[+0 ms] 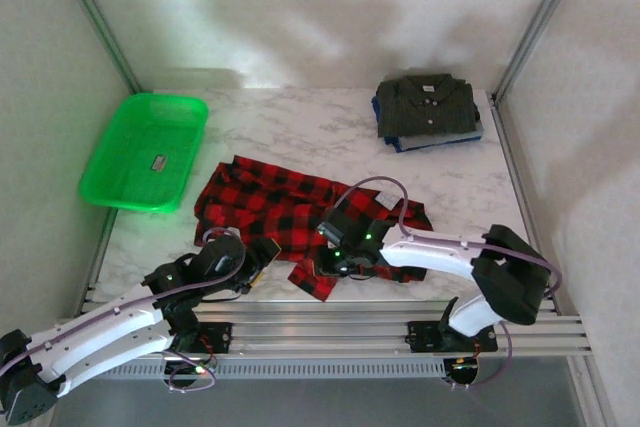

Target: Fold and stack the long sleeve shirts

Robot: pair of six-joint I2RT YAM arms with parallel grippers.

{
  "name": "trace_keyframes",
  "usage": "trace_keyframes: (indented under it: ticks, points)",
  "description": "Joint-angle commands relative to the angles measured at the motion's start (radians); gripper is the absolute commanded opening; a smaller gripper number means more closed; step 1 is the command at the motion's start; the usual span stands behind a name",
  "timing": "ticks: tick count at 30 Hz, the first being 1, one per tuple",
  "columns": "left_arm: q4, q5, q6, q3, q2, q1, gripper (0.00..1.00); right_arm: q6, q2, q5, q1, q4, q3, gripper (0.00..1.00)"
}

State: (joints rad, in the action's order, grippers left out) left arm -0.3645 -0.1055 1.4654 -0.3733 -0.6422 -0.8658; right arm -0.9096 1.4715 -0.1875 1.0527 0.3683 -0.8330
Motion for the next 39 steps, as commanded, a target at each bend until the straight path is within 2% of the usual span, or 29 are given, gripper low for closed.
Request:
trace_keyframes:
  ticks: [1,4,10,12,19,27,33,39]
  points:
    - [0.070,-0.047,0.023,0.025,-0.032,-0.029,0.81,-0.040,-0.106,0.108,-0.008,0.107,0.005,0.14]
    - [0.105,-0.113,0.006,0.037,-0.090,-0.055,0.82,-0.040,-0.181,0.176,-0.047,0.216,-0.009,0.23]
    - [0.087,-0.154,-0.081,-0.022,-0.257,-0.088,0.79,-0.009,-0.317,0.214,-0.120,0.305,-0.008,0.65]
    - [0.097,-0.155,-0.103,-0.049,-0.318,-0.094,0.76,0.006,-0.332,0.214,-0.126,0.322,-0.012,0.70]
    - [0.082,-0.155,-0.196,-0.183,-0.531,-0.116,0.68,0.011,-0.394,0.230,-0.125,0.359,-0.002,0.76]
    - [-0.002,-0.155,-0.287,-0.308,-0.737,-0.166,0.66,0.006,-0.489,0.266,-0.125,0.394,0.022,0.79]
    - [-0.076,-0.110,-0.379,-0.418,-0.896,-0.178,0.63,-0.020,-0.557,0.282,-0.125,0.393,0.044,0.80]
    - [-0.117,-0.067,-0.486,-0.454,-1.012,-0.174,0.42,-0.026,-0.605,0.313,-0.125,0.409,0.045,0.82]
